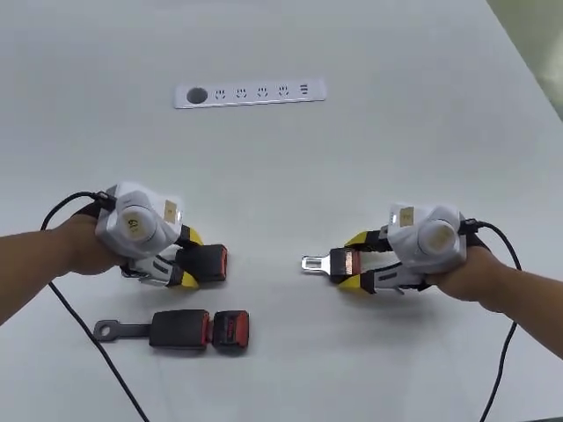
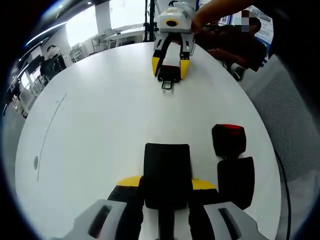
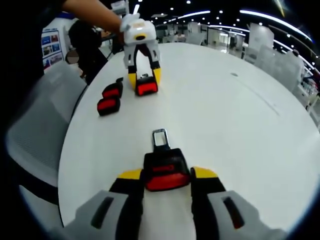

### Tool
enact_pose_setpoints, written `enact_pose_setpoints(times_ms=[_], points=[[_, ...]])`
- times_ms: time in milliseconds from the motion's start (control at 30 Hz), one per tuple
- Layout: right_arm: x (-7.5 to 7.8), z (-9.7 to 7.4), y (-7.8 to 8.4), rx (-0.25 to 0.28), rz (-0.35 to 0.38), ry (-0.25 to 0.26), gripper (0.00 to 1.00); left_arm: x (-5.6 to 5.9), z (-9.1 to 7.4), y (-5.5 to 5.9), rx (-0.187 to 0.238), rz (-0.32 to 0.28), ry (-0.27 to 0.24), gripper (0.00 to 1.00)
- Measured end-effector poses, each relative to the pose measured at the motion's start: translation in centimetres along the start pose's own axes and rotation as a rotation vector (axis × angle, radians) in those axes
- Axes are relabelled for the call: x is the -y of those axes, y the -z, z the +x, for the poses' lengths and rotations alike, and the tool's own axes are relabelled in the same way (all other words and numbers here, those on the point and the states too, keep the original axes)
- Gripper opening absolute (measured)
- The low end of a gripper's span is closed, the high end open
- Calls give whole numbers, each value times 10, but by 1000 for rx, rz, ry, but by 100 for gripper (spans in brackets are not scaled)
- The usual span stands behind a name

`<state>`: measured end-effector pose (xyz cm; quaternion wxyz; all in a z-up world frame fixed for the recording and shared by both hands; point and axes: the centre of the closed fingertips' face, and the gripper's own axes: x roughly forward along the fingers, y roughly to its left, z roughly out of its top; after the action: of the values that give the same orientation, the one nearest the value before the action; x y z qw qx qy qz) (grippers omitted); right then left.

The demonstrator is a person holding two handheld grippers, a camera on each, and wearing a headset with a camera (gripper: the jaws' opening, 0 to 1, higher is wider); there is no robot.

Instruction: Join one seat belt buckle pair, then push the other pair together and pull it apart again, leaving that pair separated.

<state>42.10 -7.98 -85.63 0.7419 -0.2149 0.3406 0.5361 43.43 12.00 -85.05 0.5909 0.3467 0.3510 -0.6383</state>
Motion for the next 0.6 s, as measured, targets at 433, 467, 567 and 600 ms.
enact_pose_setpoints(times_ms=[433,467,567,600], points=[[-1,-4,7,-10,-46,-3,45,-2,1,1,-30,4,1,35],[-2,-4,8,-15,-44,-1,52,-2,1,1,-33,3,2,35],[0,-7,5,10,-8,24,60,2,-1,0,-55,-42,38,42],[4,-10,1,33,10,55,60,1,-2,2,-67,-45,26,47]])
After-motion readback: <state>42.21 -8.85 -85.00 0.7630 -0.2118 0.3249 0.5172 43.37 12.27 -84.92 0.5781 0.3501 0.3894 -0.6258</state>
